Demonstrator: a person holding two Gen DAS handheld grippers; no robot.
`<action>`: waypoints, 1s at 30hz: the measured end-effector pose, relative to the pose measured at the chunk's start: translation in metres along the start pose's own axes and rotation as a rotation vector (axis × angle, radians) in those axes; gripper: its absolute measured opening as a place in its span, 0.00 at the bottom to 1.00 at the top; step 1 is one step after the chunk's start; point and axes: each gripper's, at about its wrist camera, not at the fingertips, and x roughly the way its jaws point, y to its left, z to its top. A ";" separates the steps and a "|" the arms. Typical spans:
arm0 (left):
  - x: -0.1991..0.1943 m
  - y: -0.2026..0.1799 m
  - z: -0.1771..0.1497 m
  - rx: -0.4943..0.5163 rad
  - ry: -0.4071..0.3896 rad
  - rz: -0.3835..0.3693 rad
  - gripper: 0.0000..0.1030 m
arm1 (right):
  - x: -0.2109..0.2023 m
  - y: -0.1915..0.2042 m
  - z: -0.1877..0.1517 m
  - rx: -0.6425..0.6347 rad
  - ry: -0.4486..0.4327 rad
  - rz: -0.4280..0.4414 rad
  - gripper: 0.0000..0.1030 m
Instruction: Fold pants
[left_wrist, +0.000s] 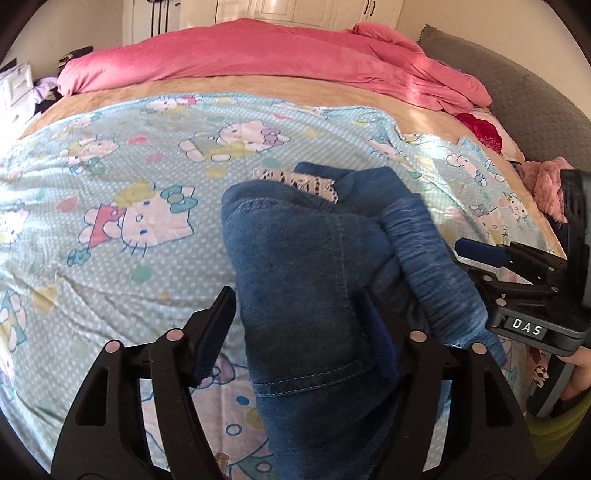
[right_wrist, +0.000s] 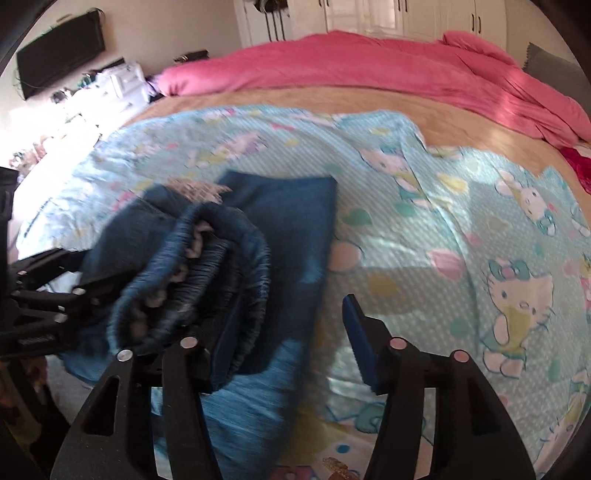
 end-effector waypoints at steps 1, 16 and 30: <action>0.001 0.001 -0.001 -0.003 0.006 -0.001 0.63 | 0.003 -0.002 -0.001 0.007 0.012 -0.007 0.56; -0.032 -0.006 -0.009 -0.006 -0.057 -0.010 0.83 | -0.059 -0.009 -0.008 0.079 -0.144 0.016 0.80; -0.105 -0.018 -0.037 -0.020 -0.153 -0.012 0.91 | -0.145 0.013 -0.042 0.047 -0.318 -0.003 0.96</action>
